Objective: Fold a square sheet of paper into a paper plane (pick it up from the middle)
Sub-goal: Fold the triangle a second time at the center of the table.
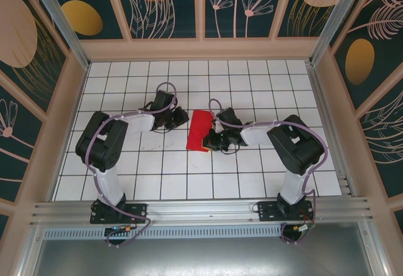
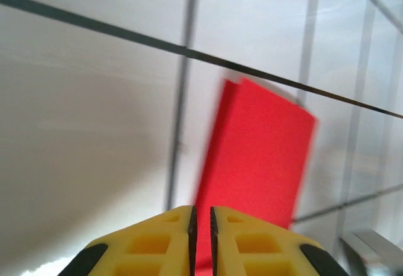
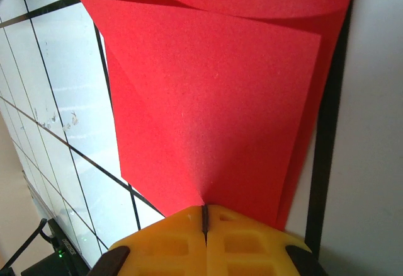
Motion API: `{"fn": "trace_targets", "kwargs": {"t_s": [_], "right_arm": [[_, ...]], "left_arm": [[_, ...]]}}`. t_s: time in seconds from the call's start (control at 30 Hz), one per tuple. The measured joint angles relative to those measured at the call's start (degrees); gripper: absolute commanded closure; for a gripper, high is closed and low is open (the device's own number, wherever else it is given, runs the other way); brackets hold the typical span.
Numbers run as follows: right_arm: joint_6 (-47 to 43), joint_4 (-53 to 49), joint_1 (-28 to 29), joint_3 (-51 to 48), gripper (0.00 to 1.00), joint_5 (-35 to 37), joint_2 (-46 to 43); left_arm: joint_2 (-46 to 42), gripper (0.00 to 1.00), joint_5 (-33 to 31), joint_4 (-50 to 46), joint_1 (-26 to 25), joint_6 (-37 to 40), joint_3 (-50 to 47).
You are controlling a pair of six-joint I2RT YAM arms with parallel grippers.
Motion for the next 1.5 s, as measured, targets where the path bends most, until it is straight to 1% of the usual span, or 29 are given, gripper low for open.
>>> {"fn": "trace_targets", "kwargs": {"t_s": [0.07,0.17,0.3,0.4,0.47,0.6,0.73,0.87,1.03,1.2,1.3,1.5], "right_arm": [[0.0,-0.1,0.0,0.1,1.0,0.0,0.0],[0.0,-0.5,0.0,0.3,1.0,0.0,0.1],[0.0,-0.7,0.0,0.4,1.0,0.0,0.1],[0.0,-0.8,0.0,0.5,1.0,0.0,0.1],[0.0,-0.8,0.0,0.5,1.0,0.0,0.1],[0.0,-0.9,0.0,0.6,1.0,0.0,0.1],[0.0,-1.3,0.0,0.9,0.99,0.0,0.0],[0.0,-3.2,0.2,2.1,0.99,0.4,0.0],[0.0,-5.5,0.2,5.8,0.99,0.5,0.2],[0.0,-5.4,0.2,9.2,0.99,0.7,3.3],[0.0,-5.3,0.1,9.3,0.99,0.7,5.4],[0.0,-4.2,-0.1,8.4,0.97,0.5,5.0]], "left_arm": [[-2.2,0.83,2.6,1.7,-0.7,0.0,-0.7],[-3.1,0.83,5.7,4.5,-2.5,0.0,-1.8],[-1.4,0.84,8.8,6.3,-4.7,-0.1,-2.9],[0.7,0.84,10.0,7.1,-5.0,-0.2,-3.7],[1.8,0.85,9.8,7.1,-5.0,-0.2,-4.3],[4.0,0.86,7.2,5.9,-5.0,-0.2,-4.4],[4.1,0.88,5.9,5.5,-5.1,-0.2,-4.3],[4.0,0.88,5.7,5.5,-5.2,-0.2,-4.3],[4.0,0.88,5.7,5.6,-5.2,-0.2,-4.4],[4.0,0.88,5.7,5.9,-5.2,-0.2,-4.5],[4.0,0.88,5.6,6.1,-5.2,-0.2,-4.6],[3.9,0.9,5.4,6.4,-5.2,-0.4,-4.8]]}}
